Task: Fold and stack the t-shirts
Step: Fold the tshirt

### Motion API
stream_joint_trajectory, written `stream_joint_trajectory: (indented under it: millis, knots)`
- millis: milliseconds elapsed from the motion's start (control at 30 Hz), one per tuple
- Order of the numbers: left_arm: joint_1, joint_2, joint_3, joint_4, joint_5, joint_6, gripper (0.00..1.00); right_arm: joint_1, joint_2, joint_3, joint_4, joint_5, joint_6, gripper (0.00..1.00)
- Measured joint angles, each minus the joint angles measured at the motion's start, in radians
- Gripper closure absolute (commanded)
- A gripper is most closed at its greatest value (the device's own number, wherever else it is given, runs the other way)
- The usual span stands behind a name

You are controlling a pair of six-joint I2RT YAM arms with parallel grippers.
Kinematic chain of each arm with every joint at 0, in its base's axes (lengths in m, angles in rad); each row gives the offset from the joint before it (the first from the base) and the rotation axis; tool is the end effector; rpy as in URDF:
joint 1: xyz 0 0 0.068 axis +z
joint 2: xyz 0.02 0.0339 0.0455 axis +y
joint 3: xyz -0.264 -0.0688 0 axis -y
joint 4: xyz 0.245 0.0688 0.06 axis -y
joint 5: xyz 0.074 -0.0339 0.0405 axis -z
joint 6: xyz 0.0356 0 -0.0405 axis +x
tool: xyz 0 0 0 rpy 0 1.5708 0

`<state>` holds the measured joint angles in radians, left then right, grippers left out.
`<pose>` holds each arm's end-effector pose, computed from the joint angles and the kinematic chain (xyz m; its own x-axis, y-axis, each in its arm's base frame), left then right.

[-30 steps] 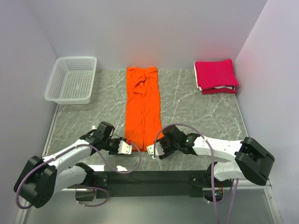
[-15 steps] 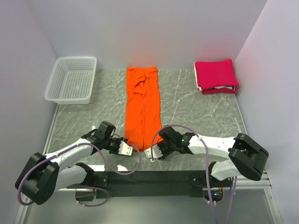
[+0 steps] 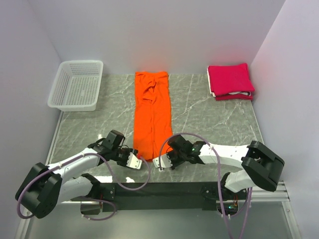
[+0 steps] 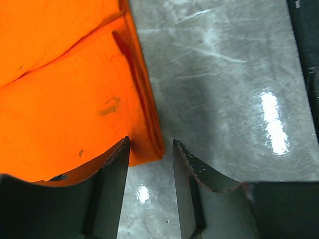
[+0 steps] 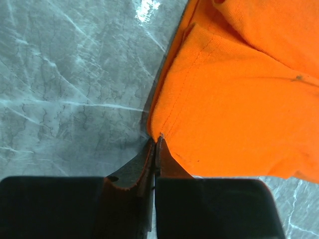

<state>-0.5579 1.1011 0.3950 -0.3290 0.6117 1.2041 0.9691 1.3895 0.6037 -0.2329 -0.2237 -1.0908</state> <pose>0.1406 -0.1118 0.1469 0.3752 0.6667 -0.6440 0.9256 -0.2316 0.2995 0.1322 0.2065 0.1497 0.5489 -0.7286 -0.4097 -0.8291 -0.4120 -0.3780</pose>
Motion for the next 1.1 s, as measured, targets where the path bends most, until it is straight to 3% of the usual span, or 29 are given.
stream_joint_trajectory:
  millis: [200, 333, 533, 867, 1100]
  knots:
    - [-0.037, 0.037, 0.015, 0.003, -0.006, -0.014, 0.67, 0.0, 0.003, 0.004, -0.001, 0.006, 0.024, 1.0]
    - [-0.042, 0.093, 0.044, 0.024, -0.007, -0.022, 0.85, 0.002, 0.003, 0.004, -0.001, 0.013, 0.03, 1.0]
    - [-0.053, 0.078, 0.05, -0.009, -0.019, -0.025, 0.99, 0.018, -0.01, 0.004, -0.023, 0.026, 0.064, 1.0]
    - [-0.135, -0.116, 0.089, -0.192, 0.007, -0.108, 0.99, 0.139, -0.167, 0.005, -0.149, 0.042, 0.209, 1.0]
    - [-0.136, -0.187, 0.129, -0.201, -0.019, -0.18, 0.99, 0.132, -0.212, 0.027, -0.174, 0.08, 0.214, 1.0]
